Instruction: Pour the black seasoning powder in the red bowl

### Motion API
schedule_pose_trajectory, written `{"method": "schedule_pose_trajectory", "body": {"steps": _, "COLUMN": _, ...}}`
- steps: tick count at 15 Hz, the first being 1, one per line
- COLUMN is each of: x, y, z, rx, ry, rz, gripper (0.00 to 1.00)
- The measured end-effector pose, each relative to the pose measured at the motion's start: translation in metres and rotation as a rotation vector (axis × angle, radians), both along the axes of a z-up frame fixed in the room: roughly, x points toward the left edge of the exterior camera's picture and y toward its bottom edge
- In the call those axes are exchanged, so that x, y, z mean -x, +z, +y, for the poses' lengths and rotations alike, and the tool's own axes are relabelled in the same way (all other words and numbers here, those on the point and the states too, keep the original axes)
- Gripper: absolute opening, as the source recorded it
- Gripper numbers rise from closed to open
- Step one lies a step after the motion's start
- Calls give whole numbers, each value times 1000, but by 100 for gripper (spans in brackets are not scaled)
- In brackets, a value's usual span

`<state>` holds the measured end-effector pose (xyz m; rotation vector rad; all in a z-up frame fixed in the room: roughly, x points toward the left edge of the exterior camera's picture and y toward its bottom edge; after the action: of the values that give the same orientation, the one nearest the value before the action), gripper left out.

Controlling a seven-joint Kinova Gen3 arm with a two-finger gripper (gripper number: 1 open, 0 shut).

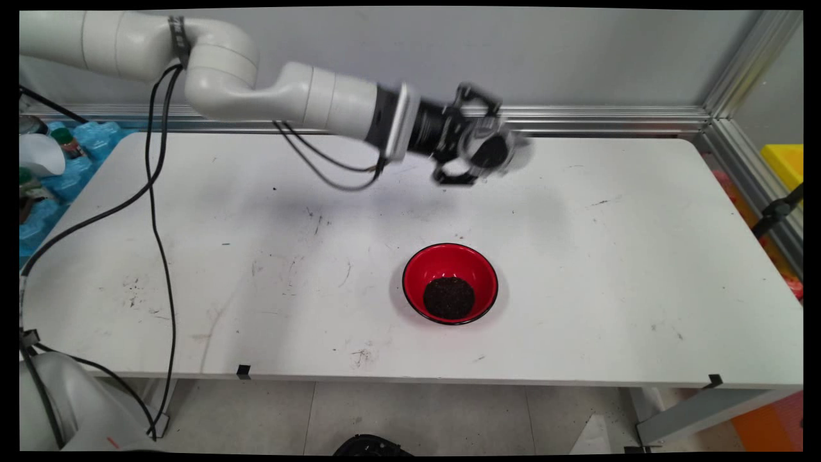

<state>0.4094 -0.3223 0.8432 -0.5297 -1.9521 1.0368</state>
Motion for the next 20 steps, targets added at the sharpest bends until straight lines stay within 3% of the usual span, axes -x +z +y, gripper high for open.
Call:
{"method": "schedule_pose_trajectory", "body": {"steps": 3, "x": 8, "y": 40, "z": 4, "rx": 9, "ry": -51, "rz": 178, "gripper": 0}}
{"method": "schedule_pose_trajectory", "body": {"steps": 7, "x": 21, "y": 87, "z": 14, "rx": 3, "ry": -86, "rz": 260, "gripper": 0}}
{"method": "schedule_pose_trajectory", "body": {"steps": 13, "x": 63, "y": 111, "z": 34, "rx": -134, "ry": -115, "rz": 221, "gripper": 0}}
{"method": "schedule_pose_trajectory", "body": {"steps": 16, "x": 76, "y": 107, "z": 28, "rx": -238, "ry": -76, "rz": 180, "gripper": 0}}
{"method": "schedule_pose_trajectory", "body": {"steps": 20, "x": 77, "y": 89, "z": 5, "rx": -404, "ry": 29, "rz": 121, "gripper": 0}}
